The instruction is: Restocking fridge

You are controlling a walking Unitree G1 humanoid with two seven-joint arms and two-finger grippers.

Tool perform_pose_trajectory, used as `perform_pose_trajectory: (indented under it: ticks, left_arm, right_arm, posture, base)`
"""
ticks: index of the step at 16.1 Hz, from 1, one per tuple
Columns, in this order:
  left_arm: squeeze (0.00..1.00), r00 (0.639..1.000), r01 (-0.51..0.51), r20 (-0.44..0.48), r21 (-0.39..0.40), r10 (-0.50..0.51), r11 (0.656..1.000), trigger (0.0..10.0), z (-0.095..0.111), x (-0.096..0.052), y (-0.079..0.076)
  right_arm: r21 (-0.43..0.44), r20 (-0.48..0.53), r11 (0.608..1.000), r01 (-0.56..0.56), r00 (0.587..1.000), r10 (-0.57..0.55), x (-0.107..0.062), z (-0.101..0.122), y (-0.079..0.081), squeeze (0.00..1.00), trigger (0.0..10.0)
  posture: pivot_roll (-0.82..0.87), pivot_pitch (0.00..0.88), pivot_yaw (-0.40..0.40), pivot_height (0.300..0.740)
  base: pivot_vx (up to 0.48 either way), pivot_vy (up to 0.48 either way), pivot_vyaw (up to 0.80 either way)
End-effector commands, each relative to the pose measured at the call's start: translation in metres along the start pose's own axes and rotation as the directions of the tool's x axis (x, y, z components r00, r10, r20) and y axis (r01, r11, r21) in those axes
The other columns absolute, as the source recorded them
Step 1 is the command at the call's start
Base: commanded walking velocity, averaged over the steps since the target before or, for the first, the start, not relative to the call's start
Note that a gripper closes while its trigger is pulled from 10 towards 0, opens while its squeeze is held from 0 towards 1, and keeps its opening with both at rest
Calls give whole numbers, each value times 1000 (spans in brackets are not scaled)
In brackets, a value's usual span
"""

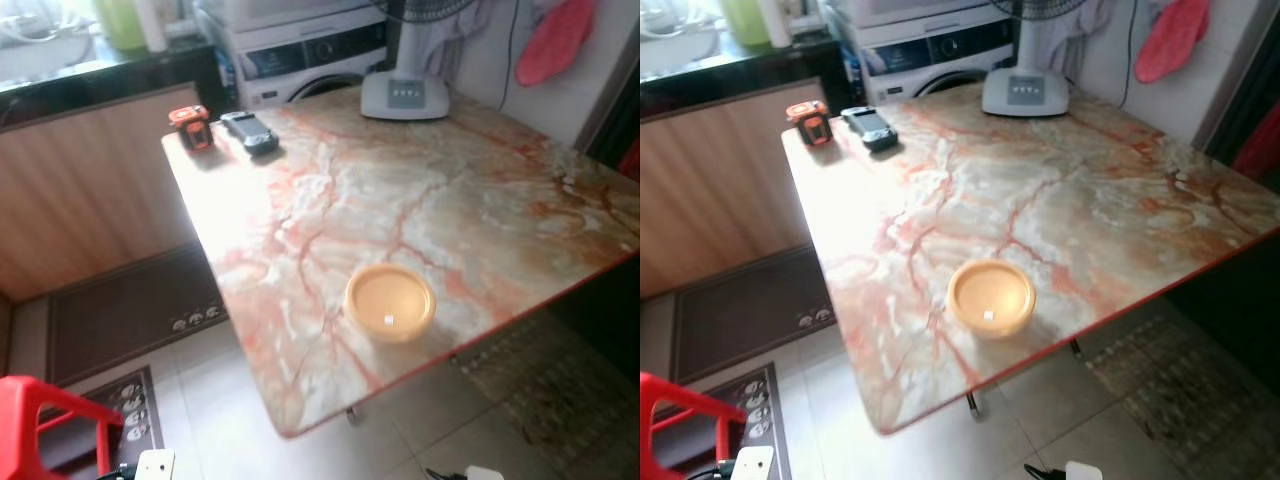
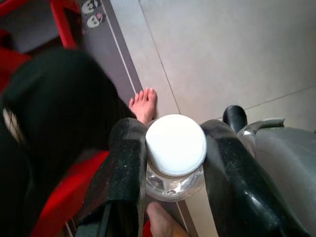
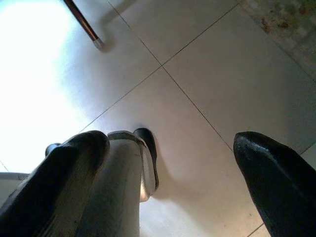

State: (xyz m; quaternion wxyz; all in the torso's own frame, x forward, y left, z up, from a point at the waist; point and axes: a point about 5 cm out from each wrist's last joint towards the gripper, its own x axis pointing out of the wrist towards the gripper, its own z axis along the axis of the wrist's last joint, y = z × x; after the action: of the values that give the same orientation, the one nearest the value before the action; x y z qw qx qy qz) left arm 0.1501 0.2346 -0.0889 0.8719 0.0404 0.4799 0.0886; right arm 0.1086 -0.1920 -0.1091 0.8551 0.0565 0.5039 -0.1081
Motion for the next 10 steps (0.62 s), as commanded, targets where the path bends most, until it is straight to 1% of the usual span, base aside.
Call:
perform_pose_trajectory:
  ticks: [1,4,7,10]
  left_arm:
    - [0,1000,-11,-15,-7,11,1000,10000,-7,-2,4]
    - [0,1000,-14,-17,2,14,1000,10000,-8,-2,5]
    - [0,999,-26,-29,18,27,999,10000,-10,-2,6]
    - [0,999,-28,-26,10,29,1000,10000,-10,-2,6]
  right_arm:
    - [-6,-140,1000,-8,990,7,-10,-39,1,0,10000]
    - [-12,-145,1000,-10,989,8,-10,-41,1,0,10000]
    - [-11,-146,1000,-7,989,5,-10,-41,1,0,10000]
    - [-6,-143,1000,-2,990,1,-10,-41,1,0,10000]
  posture:
    - [-98,0,95,740]
    - [-97,0,96,740]
    - [-91,0,87,740]
    - [-85,0,88,740]
  base:
    - [-334,0,0]
    - [-336,0,0]
    - [0,0,0]
    - [0,0,0]
